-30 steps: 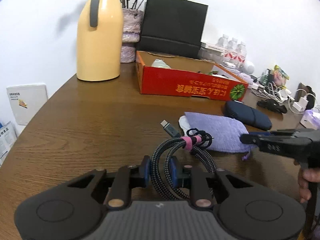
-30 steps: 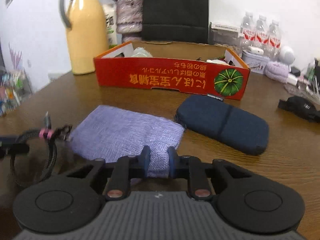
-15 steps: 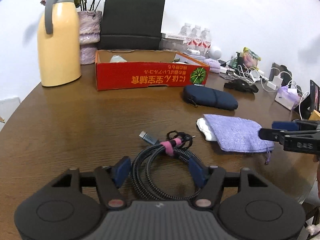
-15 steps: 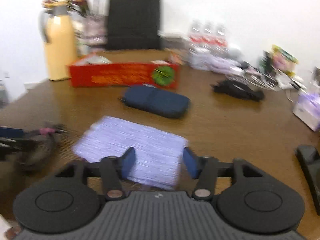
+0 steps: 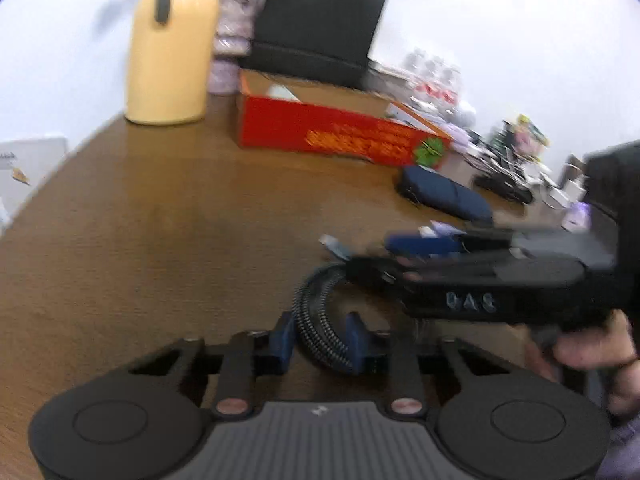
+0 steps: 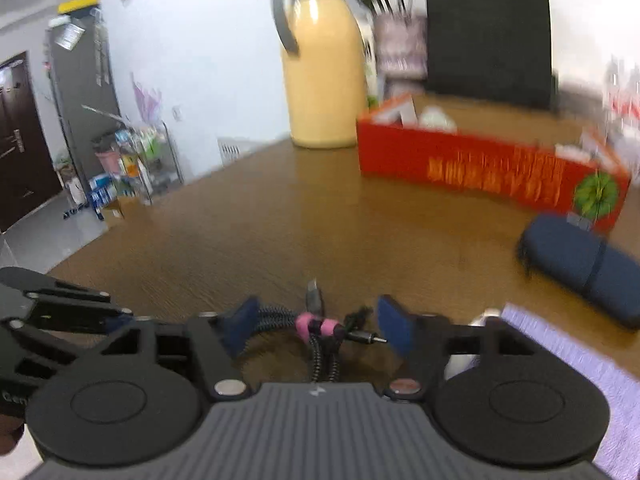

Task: Organize objects
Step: 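Lift the lilac cloth with the right tool and set it aside off the white bag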

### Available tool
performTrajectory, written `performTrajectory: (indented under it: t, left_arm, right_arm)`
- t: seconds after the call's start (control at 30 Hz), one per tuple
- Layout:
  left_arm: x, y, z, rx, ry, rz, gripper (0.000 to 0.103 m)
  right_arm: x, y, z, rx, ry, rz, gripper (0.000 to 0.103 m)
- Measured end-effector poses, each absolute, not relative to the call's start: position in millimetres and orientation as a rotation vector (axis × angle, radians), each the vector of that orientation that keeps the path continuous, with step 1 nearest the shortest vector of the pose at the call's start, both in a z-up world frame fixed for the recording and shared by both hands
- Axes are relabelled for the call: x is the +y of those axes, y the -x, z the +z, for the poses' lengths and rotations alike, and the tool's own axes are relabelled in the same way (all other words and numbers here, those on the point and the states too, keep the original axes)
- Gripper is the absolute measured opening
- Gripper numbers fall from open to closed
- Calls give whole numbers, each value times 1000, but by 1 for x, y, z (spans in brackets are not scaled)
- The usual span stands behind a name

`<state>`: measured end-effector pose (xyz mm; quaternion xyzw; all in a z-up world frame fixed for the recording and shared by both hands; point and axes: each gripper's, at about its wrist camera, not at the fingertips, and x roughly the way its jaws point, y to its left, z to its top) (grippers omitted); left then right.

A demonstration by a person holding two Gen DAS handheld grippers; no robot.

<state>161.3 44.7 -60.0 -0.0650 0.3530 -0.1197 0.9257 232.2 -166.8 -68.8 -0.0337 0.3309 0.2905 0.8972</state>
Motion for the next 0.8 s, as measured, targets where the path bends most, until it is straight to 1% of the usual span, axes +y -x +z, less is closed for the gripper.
performTrajectory:
  t: [0.03,0.07,0.13,0.2,0.23,0.3,0.33,0.37,0.4,0.43,0.5,0.53,0.57,0.6,0.63,0.67,0.7,0.73,0.77,0.8]
  left_arm:
    - [48,-164,-60,706,142,-190,20]
    - [53,-167,-60,692,164,-141,30]
    - [58,-173,-62,708,223,-143,32]
    - [54,-173,-63,713,230,-164,32]
    - [49,-172,-63,711,212,-165,32]
    - [40,-172,-62,710,176,-185,38]
    - [38,-172,-61,711,171,-203,42]
    - [35,-172,-61,716,159,-229,52]
    - [32,-173,-62,711,144,-241,60]
    - [28,-173,-64,708,124,-237,61]
    - [20,-170,-65,696,75,-214,61]
    - [16,-170,-66,691,59,-208,60]
    - [14,-171,-67,685,53,-208,59]
    - [12,-171,-68,681,48,-207,57]
    - [11,-171,-68,678,43,-207,53]
    - [9,-172,-69,677,31,-205,39]
    - [8,-174,-69,678,19,-205,24]
    - [8,-177,-68,684,23,-209,22]
    - [8,-179,-67,689,36,-216,20]
    - [9,-182,-66,696,52,-225,19]
  right_arm:
    - [-170,-229,-69,698,72,596,34]
    - [-176,-223,-70,713,60,613,30]
    - [-187,-208,-71,739,-26,640,28]
    - [-192,-188,-70,721,-32,589,29]
    - [-194,-181,-68,704,-20,555,32]
    - [-198,-173,-60,646,23,502,40]
    - [-205,-171,-54,605,54,450,54]
    - [-210,-170,-51,571,102,382,73]
    - [-213,-173,-50,551,168,317,81]
    - [-215,-175,-54,553,243,272,87]
    - [-216,-180,-62,595,333,267,88]
    - [-218,-178,-67,599,344,300,92]
    - [-219,-177,-71,607,341,328,93]
    - [-221,-177,-76,620,332,332,90]
    - [-225,-177,-78,608,294,327,81]
    - [-229,-182,-79,612,256,320,55]
    - [-234,-185,-77,604,212,299,45]
    - [-239,-190,-76,607,170,284,13]
    - [-249,-196,-72,622,89,309,3]
    - [-253,-199,-71,624,26,320,3]
